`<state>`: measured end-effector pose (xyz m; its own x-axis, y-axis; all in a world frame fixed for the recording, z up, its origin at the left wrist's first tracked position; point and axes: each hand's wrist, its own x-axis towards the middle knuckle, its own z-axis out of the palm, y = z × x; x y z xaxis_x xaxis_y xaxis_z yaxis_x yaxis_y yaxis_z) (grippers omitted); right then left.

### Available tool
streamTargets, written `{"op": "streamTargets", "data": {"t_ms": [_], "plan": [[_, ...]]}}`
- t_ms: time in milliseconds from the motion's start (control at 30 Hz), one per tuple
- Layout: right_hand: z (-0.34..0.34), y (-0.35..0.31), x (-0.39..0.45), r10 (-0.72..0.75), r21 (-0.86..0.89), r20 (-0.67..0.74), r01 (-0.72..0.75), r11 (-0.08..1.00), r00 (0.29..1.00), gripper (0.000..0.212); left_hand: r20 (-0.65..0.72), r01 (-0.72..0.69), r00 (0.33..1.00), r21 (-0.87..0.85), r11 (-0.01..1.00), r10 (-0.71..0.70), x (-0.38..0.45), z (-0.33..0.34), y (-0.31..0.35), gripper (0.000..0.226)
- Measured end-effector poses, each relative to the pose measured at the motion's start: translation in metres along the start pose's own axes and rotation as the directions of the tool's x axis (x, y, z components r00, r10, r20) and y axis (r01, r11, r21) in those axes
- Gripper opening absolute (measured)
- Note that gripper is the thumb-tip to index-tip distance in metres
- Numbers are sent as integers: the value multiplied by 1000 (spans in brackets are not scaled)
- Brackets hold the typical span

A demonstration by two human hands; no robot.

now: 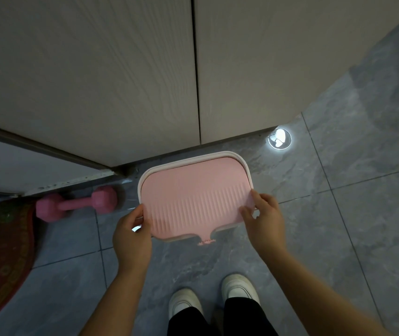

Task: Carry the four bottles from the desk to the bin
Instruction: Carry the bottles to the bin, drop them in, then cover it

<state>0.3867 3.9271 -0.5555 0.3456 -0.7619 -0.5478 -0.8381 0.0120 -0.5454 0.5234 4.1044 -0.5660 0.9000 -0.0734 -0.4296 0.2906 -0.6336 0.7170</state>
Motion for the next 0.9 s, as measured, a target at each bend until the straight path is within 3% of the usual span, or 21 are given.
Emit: {"op": "streamTargets", "data": {"t_ms": [167, 533, 900], "plan": [[1, 3, 0, 23, 92, -34, -20, 996, 999, 51, -2, 2, 1000, -56, 998, -2, 0, -4, -2, 39], [5, -1, 6, 24, -51, -50, -27, 998, 998, 56, 36, 15, 999, 43, 999, -17, 7, -1, 3, 44], [0, -8, 6, 28, -42, 17, -28, 999, 999, 58, 111, -60, 993, 165, 985, 42, 4, -3, 7, 47]]}}
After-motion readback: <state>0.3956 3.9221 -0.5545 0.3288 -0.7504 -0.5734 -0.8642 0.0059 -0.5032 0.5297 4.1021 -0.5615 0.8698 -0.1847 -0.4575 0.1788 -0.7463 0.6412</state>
